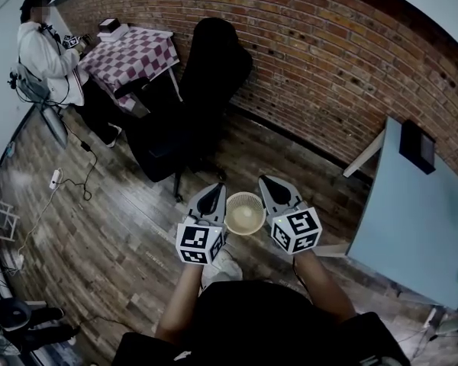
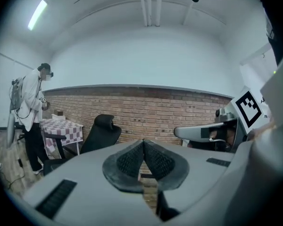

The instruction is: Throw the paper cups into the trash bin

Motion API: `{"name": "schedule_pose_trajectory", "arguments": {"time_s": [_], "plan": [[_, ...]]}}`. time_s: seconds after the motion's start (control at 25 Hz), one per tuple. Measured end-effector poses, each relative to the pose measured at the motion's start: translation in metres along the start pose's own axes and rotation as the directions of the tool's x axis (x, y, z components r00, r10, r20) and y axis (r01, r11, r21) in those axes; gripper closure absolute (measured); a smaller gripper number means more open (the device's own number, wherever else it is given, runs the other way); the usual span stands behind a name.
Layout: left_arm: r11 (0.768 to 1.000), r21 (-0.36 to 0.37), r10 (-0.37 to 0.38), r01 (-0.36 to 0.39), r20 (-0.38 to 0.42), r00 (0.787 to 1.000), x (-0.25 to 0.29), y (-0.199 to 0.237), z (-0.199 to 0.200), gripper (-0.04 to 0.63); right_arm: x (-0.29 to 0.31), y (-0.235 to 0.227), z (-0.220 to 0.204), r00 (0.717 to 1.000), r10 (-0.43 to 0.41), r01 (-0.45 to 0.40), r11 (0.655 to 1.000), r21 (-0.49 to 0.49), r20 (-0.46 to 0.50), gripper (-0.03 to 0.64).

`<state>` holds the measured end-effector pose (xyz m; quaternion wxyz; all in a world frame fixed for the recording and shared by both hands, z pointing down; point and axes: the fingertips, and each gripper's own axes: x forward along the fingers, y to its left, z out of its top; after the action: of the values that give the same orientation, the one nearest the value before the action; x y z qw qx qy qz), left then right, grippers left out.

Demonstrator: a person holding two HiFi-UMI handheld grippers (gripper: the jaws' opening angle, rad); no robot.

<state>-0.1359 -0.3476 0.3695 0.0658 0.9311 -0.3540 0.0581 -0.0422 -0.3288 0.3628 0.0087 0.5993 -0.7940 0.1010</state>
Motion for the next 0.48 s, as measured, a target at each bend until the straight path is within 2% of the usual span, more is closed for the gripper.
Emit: {"name": "schedule_pose_trajectory", "arguments": {"time_s": [0.12, 0.48], "plan": [[1.0, -0.012, -0.004, 0.004, 0.015, 1.0, -0.011, -0.018, 0.003, 0.587, -0.021, 0.001, 0.001, 1.0, 0.011, -0.011, 1.0, 0.004, 0.013, 0.612], [1.0, 0.015, 0.018, -0.018, 0.035, 0.999, -0.041, -0.062, 0.008, 0.586, -0.072, 0.006, 0.005, 0.998, 0.039, -0.039, 0.999, 0.008, 0.043, 0.612]]}}
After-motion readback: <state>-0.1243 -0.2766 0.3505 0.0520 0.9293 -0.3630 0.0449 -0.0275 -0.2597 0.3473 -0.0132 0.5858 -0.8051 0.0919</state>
